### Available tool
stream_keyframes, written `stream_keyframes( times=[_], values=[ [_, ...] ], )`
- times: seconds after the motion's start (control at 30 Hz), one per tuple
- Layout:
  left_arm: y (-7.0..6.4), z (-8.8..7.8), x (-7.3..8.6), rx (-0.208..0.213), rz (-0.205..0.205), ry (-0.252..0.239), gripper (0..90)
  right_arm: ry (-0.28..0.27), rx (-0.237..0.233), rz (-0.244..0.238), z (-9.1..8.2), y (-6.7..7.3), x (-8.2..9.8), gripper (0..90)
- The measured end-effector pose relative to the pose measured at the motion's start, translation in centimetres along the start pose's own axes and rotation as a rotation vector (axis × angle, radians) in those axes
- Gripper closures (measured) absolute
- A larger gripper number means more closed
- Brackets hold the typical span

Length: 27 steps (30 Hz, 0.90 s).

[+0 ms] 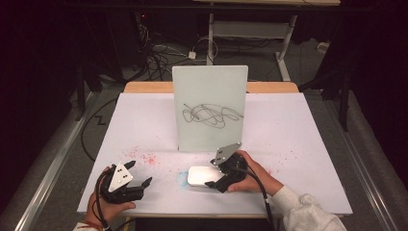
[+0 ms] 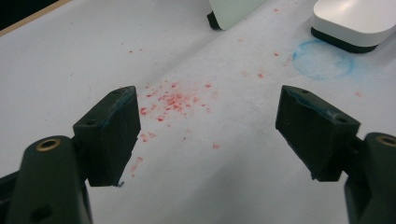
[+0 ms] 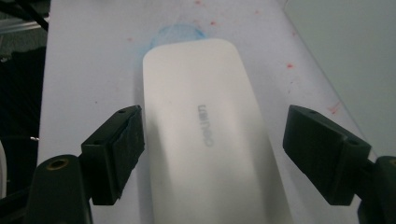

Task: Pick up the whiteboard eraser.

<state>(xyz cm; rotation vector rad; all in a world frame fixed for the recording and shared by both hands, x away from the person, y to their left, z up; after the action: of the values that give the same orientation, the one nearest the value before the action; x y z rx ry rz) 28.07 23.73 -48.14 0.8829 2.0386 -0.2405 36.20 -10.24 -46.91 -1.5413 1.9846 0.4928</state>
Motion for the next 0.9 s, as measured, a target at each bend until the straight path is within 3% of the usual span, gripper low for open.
stream_keyframes(
  times=[0.1,0.2,0.3,0.47,0.6,0.7,0.9],
  values=[
    [0.1,0.2,0.0,0.003,-0.002,0.000,21.0,0.034,-0.014,-0.002,1.1,-0.2,0.0,18.1],
    [0.0,0.2,-0.1,0.008,0.006,0.001,21.0,0.065,-0.028,-0.028,2.1,0.1,-0.2,25.5],
    [-0.1,0.3,-0.2,0.010,0.017,0.008,21.0,0.062,-0.009,-0.041,2.1,0.4,-0.3,26.8],
    [-0.1,0.3,-0.2,0.013,0.020,0.007,21.0,0.032,0.003,-0.044,1.6,0.5,0.0,29.7],
    [-0.1,0.2,-0.1,0.010,0.017,0.010,21.0,-0.001,0.037,-0.047,1.1,0.6,-0.1,30.2],
    [-0.1,0.3,-0.1,0.010,0.014,0.011,21.0,-0.029,0.100,-0.053,0.2,0.6,-0.2,30.5],
    [0.1,0.4,-0.1,0.011,0.012,0.010,21.0,-0.065,0.134,-0.042,-0.8,0.2,-0.2,30.6]
  ],
)
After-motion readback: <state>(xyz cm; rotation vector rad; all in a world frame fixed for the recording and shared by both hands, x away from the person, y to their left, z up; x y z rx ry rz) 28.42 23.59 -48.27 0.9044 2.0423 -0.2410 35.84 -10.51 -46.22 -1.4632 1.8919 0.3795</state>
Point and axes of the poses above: each handheld gripper's, and its own axes: z roughly forward along the jaws, x roughly out of its underside, y roughly to its left, the point moved 1 cm from there along z, roughly forward along the jaws, and after that the axes turned 3 degrees about x, right-handed, at the moved point
